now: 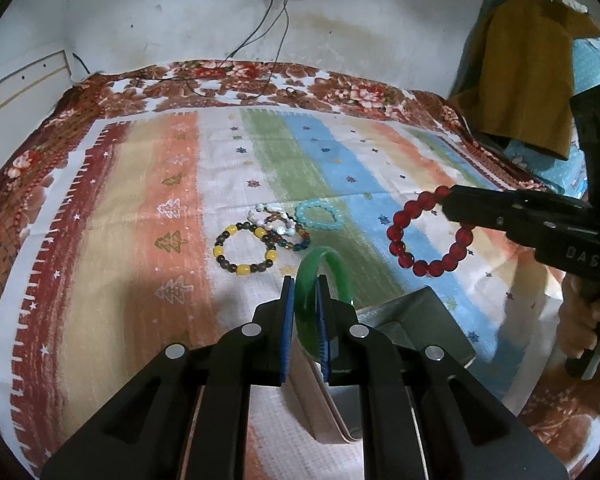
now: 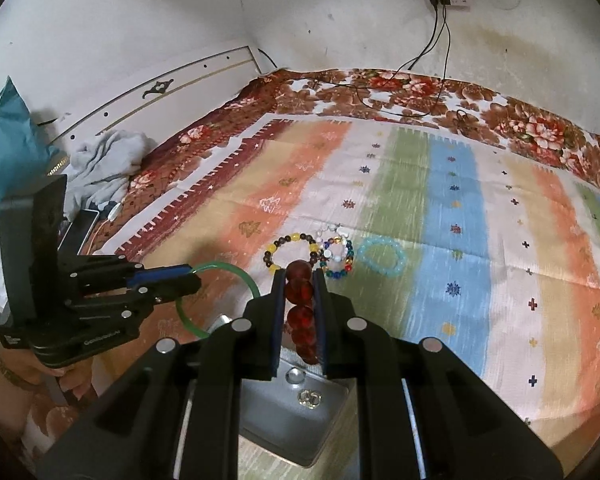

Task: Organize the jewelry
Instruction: 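Carry the bangle and red bracelet into the silver tin and open both tools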

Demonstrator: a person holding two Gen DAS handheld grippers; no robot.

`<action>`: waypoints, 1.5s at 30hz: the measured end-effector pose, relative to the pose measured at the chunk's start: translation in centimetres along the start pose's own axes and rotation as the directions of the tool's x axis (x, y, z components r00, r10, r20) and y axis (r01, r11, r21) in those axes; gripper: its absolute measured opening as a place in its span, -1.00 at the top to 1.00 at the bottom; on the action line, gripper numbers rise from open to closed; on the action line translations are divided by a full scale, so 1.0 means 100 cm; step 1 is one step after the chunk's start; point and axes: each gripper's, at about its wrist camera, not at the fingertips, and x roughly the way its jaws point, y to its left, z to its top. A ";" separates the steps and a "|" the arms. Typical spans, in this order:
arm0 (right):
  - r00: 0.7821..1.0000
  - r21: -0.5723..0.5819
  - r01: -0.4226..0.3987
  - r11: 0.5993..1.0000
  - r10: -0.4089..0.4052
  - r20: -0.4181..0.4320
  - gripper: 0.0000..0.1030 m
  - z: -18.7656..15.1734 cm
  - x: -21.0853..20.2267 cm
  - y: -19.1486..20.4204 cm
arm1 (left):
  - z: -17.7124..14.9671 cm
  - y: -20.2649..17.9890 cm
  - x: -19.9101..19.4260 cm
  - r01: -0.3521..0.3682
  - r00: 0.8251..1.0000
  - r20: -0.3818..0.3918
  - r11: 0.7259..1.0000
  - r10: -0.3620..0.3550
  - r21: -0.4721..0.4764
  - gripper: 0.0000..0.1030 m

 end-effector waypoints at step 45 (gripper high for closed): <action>0.999 0.065 -0.005 0.998 0.007 -0.043 0.14 -0.036 -0.008 0.004 | -0.021 -0.030 -0.015 0.054 0.998 0.032 0.997 -0.056 0.063 0.18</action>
